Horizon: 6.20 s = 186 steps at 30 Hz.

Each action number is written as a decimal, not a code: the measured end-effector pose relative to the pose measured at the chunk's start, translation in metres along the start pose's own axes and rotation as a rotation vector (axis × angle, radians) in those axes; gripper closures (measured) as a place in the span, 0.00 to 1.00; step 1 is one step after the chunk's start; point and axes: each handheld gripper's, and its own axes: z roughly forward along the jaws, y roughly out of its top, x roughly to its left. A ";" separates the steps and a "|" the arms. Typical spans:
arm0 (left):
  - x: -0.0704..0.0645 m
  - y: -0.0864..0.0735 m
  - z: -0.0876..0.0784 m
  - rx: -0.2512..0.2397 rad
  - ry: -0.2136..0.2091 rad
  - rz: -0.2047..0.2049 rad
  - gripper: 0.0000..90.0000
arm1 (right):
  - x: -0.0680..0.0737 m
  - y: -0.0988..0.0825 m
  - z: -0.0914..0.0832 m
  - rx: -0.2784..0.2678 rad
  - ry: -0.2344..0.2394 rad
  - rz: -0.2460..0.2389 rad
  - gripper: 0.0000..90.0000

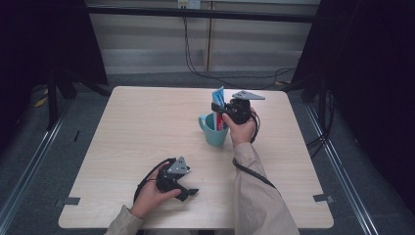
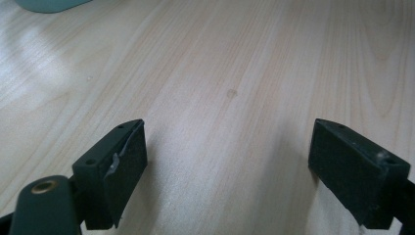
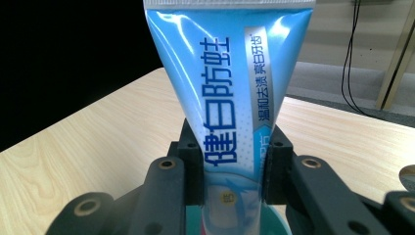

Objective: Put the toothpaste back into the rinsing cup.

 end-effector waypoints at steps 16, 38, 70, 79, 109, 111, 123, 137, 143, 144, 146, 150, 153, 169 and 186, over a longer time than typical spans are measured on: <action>0.000 0.000 0.000 0.000 0.000 0.000 0.16 | 0.003 0.004 0.005 0.010 -0.012 -0.013 0.72; 0.000 0.000 0.000 0.000 -0.001 0.000 0.16 | 0.005 0.004 0.000 0.026 -0.020 0.018 0.57; 0.000 0.000 0.000 0.000 -0.004 0.001 0.16 | 0.013 0.011 -0.020 0.107 0.010 0.001 0.29; 0.000 0.000 0.000 0.001 -0.004 0.002 0.16 | 0.011 0.012 -0.031 0.122 0.014 0.007 0.24; 0.000 0.000 0.000 0.002 -0.004 0.001 0.16 | 0.016 0.009 -0.058 0.144 0.067 -0.005 0.19; 0.000 0.000 0.000 0.002 -0.004 0.000 0.16 | 0.016 0.008 -0.061 0.146 0.069 -0.005 0.19; 0.000 0.000 0.000 0.004 -0.004 0.001 0.16 | 0.017 0.004 -0.069 0.154 0.079 -0.005 0.19; 0.000 0.000 0.000 0.004 -0.004 -0.003 0.16 | 0.018 -0.006 -0.079 0.162 0.105 -0.001 0.19; 0.000 0.000 0.000 0.003 -0.005 -0.002 0.16 | 0.017 -0.009 -0.087 0.162 0.113 -0.001 0.19; 0.000 0.000 0.000 0.007 -0.005 0.003 0.16 | 0.017 -0.009 -0.087 0.162 0.113 -0.001 0.19; 0.000 0.000 0.000 0.010 -0.004 0.005 0.16 | 0.018 -0.010 -0.089 0.162 0.116 -0.002 0.19; 0.000 0.000 0.000 0.009 -0.004 0.005 0.16 | 0.020 -0.013 -0.093 0.158 0.133 -0.008 0.19; 0.000 0.000 0.000 0.008 -0.005 0.004 0.16 | 0.021 -0.017 -0.096 0.174 0.137 -0.018 0.19; 0.000 0.000 0.000 0.010 -0.004 0.002 0.16 | 0.015 -0.034 -0.113 0.199 0.163 -0.027 0.19; 0.000 0.000 0.000 0.004 -0.006 0.002 0.16 | 0.013 -0.058 -0.129 0.241 0.158 -0.054 0.19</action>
